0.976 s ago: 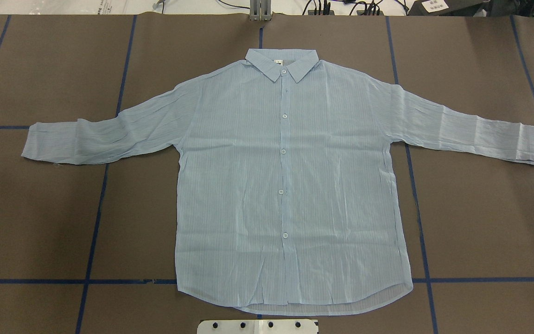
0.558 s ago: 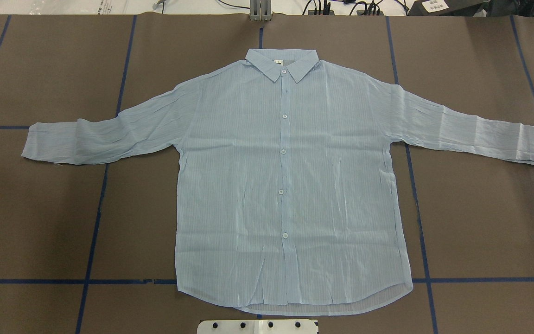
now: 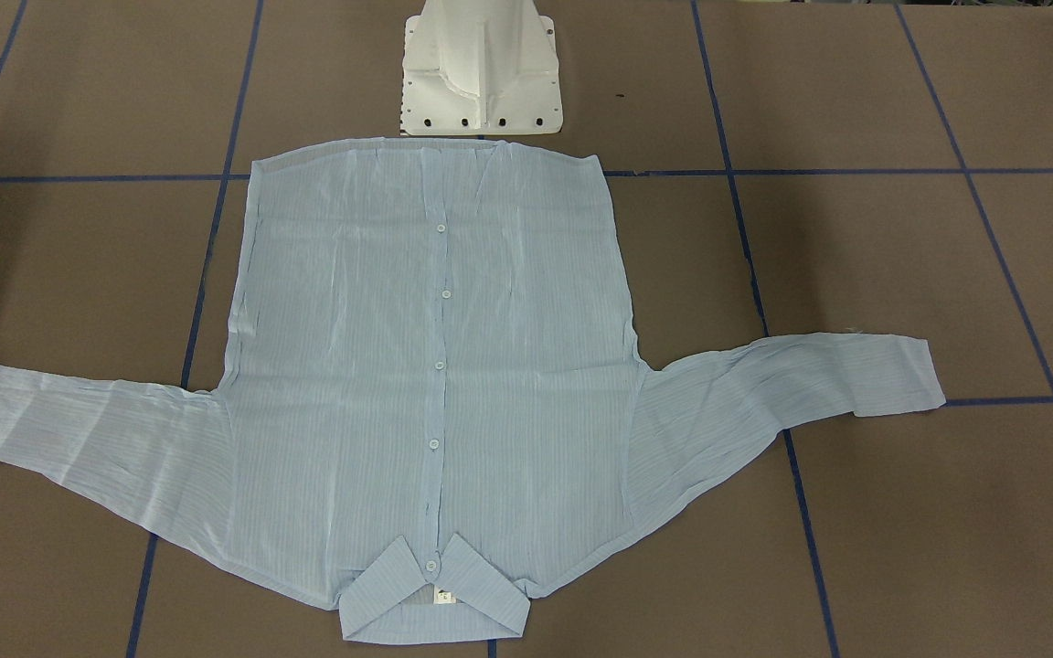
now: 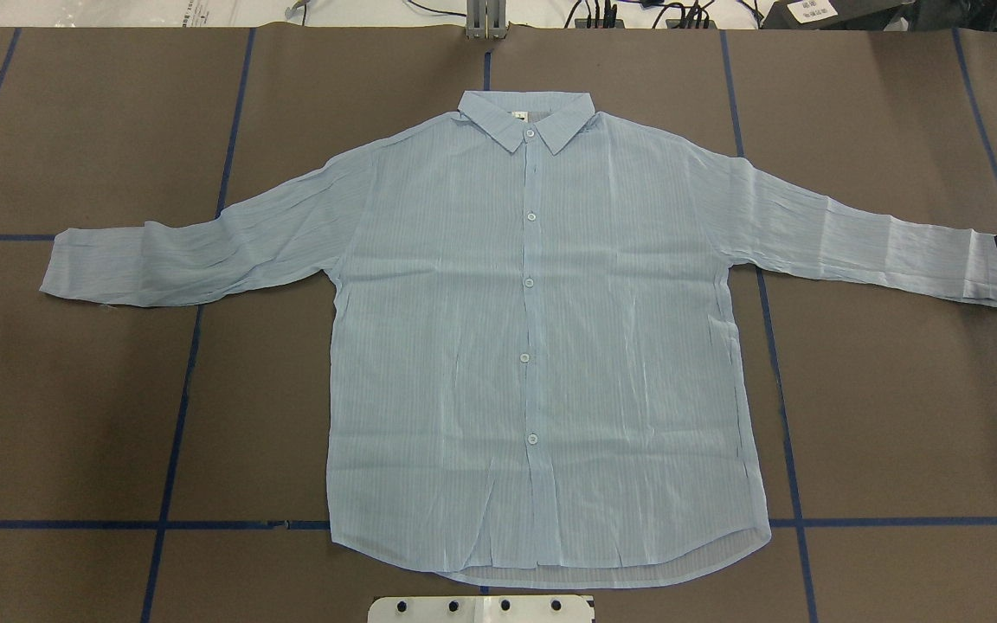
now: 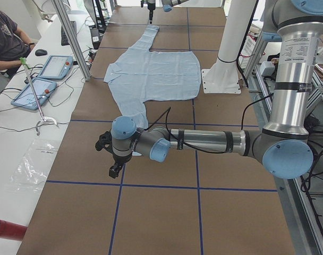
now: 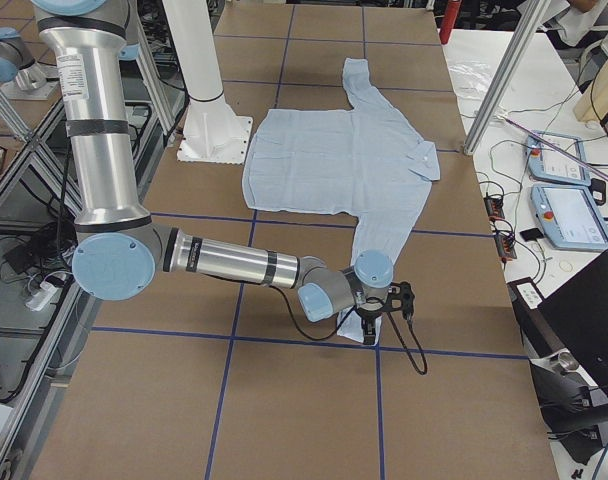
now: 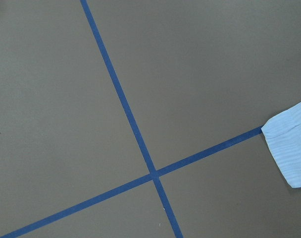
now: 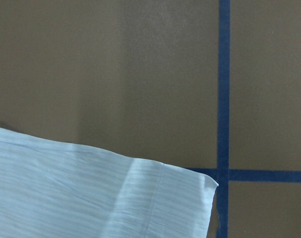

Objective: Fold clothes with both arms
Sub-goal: 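Grasp the cuff of the sleeve nearest the right gripper with the right gripper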

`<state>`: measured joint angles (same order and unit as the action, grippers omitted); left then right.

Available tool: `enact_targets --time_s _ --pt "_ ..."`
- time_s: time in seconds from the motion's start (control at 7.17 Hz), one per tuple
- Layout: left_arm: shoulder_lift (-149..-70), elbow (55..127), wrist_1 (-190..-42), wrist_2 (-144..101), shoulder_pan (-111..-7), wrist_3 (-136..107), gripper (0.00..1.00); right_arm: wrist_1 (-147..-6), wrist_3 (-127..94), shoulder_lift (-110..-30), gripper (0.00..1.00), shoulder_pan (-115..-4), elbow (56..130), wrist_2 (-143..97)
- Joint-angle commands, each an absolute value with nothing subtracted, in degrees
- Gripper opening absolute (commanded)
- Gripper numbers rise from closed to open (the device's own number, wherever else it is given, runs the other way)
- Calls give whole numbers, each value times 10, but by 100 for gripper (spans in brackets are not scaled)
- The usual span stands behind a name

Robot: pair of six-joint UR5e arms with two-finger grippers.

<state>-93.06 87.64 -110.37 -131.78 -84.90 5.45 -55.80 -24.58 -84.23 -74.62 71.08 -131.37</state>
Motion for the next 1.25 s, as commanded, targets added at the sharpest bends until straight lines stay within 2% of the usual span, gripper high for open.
enact_targets --time_s 0.0,0.28,0.56,0.98,1.12 --pt "-931 877 -1104 -1318 -849 54 100 -556 -246 -840 100 -730 689 -1313" --pt "-931 877 -1104 -1318 -849 54 100 -556 -245 -840 98 -722 686 -1313" --pt "-932 878 -1104 -1318 -849 54 100 -559 -245 -845 87 -721 682 -1313" --pt "-932 878 -1104 -1318 -849 54 100 -562 -245 -846 69 -720 681 -1314" --pt "-932 878 -1104 -1318 -849 54 100 -562 -246 -846 55 -717 679 -1314"
